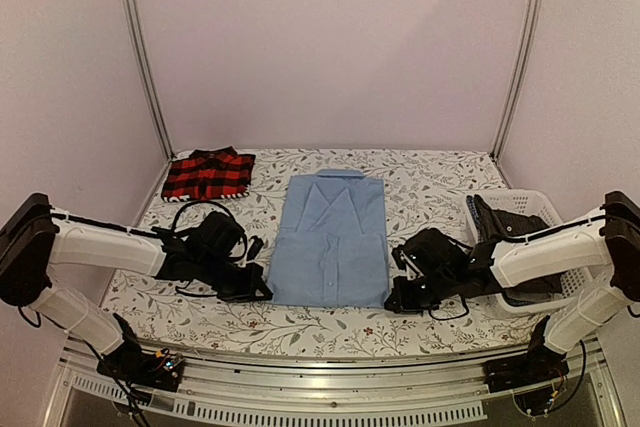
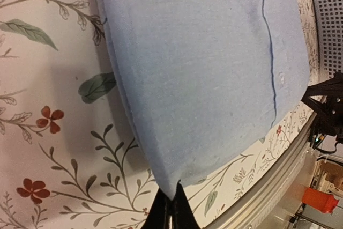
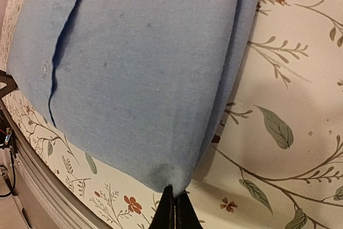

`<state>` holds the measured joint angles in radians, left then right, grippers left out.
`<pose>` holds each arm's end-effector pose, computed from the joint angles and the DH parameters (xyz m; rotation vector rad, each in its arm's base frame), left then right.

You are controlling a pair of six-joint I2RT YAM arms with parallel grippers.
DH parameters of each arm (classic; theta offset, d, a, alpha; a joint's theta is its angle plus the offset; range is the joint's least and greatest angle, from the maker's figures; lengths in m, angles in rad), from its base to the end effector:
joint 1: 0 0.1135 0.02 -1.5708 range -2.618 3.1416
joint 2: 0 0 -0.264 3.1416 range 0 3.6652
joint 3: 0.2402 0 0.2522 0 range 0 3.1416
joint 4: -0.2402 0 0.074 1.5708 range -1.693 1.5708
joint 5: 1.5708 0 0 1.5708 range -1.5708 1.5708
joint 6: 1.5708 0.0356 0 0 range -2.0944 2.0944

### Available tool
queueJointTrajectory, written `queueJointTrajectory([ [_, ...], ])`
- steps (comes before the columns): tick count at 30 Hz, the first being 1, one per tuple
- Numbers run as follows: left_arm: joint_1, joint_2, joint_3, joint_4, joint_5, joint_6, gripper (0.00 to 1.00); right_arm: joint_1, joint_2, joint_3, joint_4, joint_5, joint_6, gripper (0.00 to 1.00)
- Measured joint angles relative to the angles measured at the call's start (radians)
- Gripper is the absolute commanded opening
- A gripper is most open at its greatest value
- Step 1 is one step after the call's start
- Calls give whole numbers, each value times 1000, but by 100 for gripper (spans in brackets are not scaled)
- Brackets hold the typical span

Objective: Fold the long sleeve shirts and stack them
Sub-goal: Pick up the 2/3-rectangle-folded shirt from the center of the board.

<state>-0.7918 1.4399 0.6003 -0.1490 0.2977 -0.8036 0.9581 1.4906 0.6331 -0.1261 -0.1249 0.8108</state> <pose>0.1704 -0.1875 0.1427 0.1095 2.8068 -0.8956 0.1488 0.2194 0.1397 -0.2556 2.7537 0.7562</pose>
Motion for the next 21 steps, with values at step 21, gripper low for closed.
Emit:
queueJointTrajectory([
  [21, -64, -205, 200, -270, -109, -24, 0, 46, -137, 295, -270, 84, -44, 0],
])
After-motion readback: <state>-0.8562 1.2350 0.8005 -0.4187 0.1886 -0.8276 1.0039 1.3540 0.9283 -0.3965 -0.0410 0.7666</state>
